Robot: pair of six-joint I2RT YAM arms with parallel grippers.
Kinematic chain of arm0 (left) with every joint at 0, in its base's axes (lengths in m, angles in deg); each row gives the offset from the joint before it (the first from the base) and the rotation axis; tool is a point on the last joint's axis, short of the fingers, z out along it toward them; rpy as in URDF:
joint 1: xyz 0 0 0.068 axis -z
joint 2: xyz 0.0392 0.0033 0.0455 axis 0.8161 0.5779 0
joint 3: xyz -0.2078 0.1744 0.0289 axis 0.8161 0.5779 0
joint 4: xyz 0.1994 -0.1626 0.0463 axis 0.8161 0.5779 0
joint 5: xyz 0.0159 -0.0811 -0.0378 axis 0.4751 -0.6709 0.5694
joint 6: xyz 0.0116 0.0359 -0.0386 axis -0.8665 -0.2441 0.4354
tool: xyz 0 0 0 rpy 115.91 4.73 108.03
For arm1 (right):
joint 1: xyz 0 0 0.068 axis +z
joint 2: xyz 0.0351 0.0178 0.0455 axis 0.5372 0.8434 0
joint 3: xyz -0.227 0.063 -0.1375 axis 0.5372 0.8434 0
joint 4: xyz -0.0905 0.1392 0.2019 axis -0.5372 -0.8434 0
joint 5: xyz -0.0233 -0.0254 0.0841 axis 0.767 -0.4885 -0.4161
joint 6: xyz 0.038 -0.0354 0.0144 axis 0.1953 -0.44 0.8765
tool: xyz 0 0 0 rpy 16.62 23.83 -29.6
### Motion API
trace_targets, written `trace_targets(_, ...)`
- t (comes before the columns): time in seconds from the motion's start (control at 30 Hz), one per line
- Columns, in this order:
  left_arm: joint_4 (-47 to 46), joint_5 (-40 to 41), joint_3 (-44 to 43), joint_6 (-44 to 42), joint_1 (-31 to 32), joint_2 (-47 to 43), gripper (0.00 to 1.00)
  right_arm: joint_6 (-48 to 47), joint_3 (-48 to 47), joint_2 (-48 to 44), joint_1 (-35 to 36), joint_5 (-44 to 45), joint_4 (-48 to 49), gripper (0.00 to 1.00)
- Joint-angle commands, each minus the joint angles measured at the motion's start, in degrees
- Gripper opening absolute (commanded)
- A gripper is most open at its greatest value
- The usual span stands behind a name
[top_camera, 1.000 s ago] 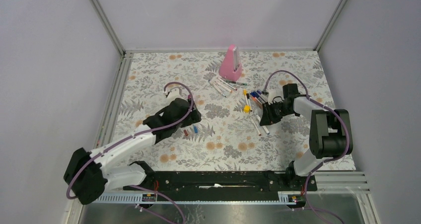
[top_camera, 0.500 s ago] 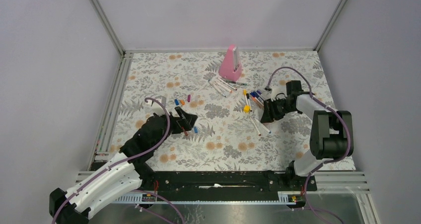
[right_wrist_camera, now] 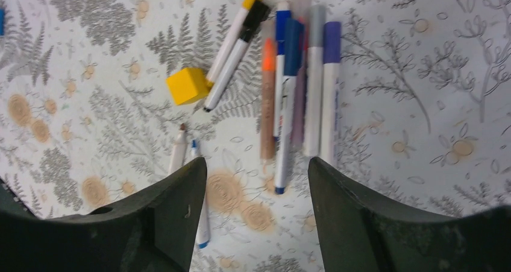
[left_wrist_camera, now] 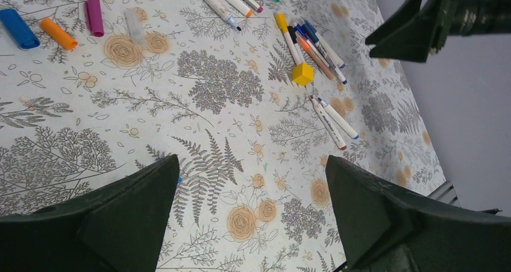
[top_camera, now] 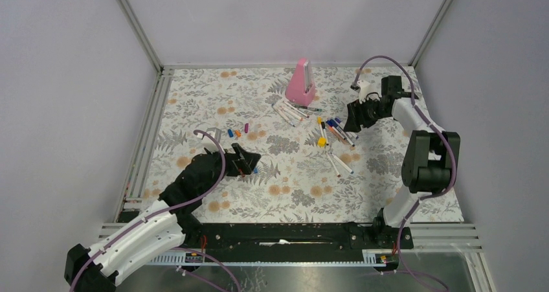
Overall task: Open the pen caps
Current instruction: Pick up the pen from the center of the board.
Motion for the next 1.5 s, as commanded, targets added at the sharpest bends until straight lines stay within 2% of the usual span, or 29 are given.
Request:
trace_targets(0.0, -7.53, -2.86, 2.55, -1.54, -0.3, -0.79, 0.99, -2.02, -6.38, 6.98, -0.31, 3.94, -4.2, 0.68)
trace_targets(0.27, -9.91, -3.48, 3.87, -2.53, -0.38, 0.85, 0.99, -2.01, -12.46, 15.3, -0.31, 8.8, -4.5, 0.54)
trace_targets(0.53, -11.01, -3.48, 4.13, -2.91, -0.39, 2.12, 0.99, -1.46, -15.72, 19.95, -0.31, 9.68, -4.56, 0.49)
trace_targets(0.87, -11.99, -3.74, 4.22, -2.68, -0.47, 3.51, 0.99, -2.0, -17.06, 22.39, -0.06, 10.95, -4.57, 0.45)
trace_targets(1.17, -11.65, -4.09, 3.96, -2.42, -0.47, 3.4, 0.99, -3.97, -16.35, 22.77, -0.05, 18.08, -1.63, 0.4)
trace_targets(1.47, -11.47, -4.78, 3.66, -2.03, -0.47, 3.6, 0.99, -6.22, -14.84, 22.31, 1.48, 20.43, -0.83, 0.43)
